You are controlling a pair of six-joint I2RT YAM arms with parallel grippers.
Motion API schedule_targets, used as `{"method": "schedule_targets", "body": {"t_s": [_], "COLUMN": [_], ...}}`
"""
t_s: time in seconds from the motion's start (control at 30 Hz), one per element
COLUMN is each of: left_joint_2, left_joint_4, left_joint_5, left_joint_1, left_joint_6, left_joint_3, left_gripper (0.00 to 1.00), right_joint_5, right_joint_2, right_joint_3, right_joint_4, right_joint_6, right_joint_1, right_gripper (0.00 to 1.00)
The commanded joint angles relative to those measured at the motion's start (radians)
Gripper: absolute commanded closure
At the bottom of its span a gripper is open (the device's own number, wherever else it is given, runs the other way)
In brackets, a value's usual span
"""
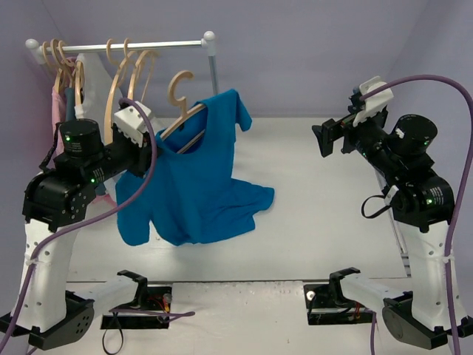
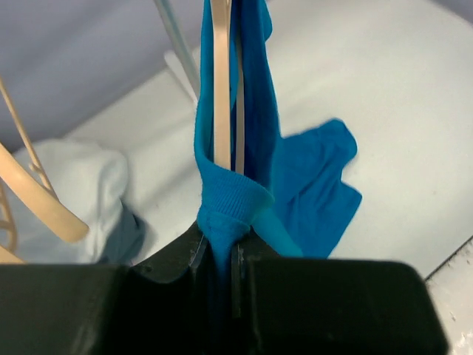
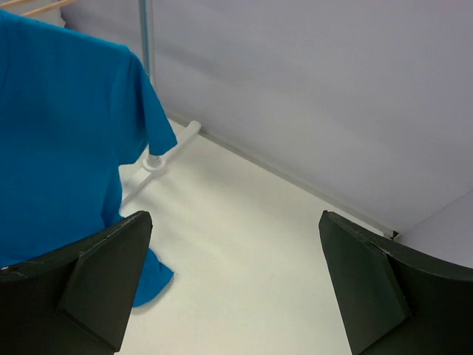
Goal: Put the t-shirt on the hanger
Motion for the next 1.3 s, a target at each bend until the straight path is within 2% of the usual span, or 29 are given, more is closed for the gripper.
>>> {"method": "schedule_targets", "body": {"t_s": [0.0,0.17,0.43,0.6,0.8,0.97,1.1,1.27], "left_joint_2": [-0.055,-0.021,0.148,0.304,0.460,0.569,0.589,0.586], "left_joint_4": [0.082,0.086,0.148,0.190,0.217,0.215,0.219,0.231], "left_joint_5": [-0.130,-0.333,-0.440,-0.428,-0.434,-0.380,-0.349,-0.320], "left_joint_1": [0.004,0.004,0.016,0.060,0.095,0.096,0.095,0.095], "left_joint_6": [-0.075,-0.113,-0.113,-0.157,-0.171,-0.168,-0.183,-0.199], "left_joint_3": [-0.037,-0.053,0.068,0.251,0.422,0.528,0.503,0.397], "left_gripper": [1.00,1.00,1.00,1.00,1.00,1.00,1.00,1.00], "right_joint_5": [-0.023,-0.039,-0.055,-0.050,-0.062,-0.043,-0.030,-0.017], "right_joint_2": [-0.019,-0.020,-0.030,-0.056,-0.088,-0.126,-0.143,-0.155], "right_joint_3": [-0.025,-0.053,-0.082,-0.093,-0.122,-0.153,-0.172,-0.211], "right_joint_4": [0.083,0.086,0.094,0.097,0.099,0.099,0.097,0.099], "right_joint_6": [0.015,0.026,0.032,0.030,0.050,0.050,0.047,0.057], "right_joint_1": [0.000,0.000,-0.001,0.000,0.000,0.000,0.000,0.000], "right_gripper": [0.06,0.05,0.04,0.02,0.02,0.01,0.01,0.00]}}
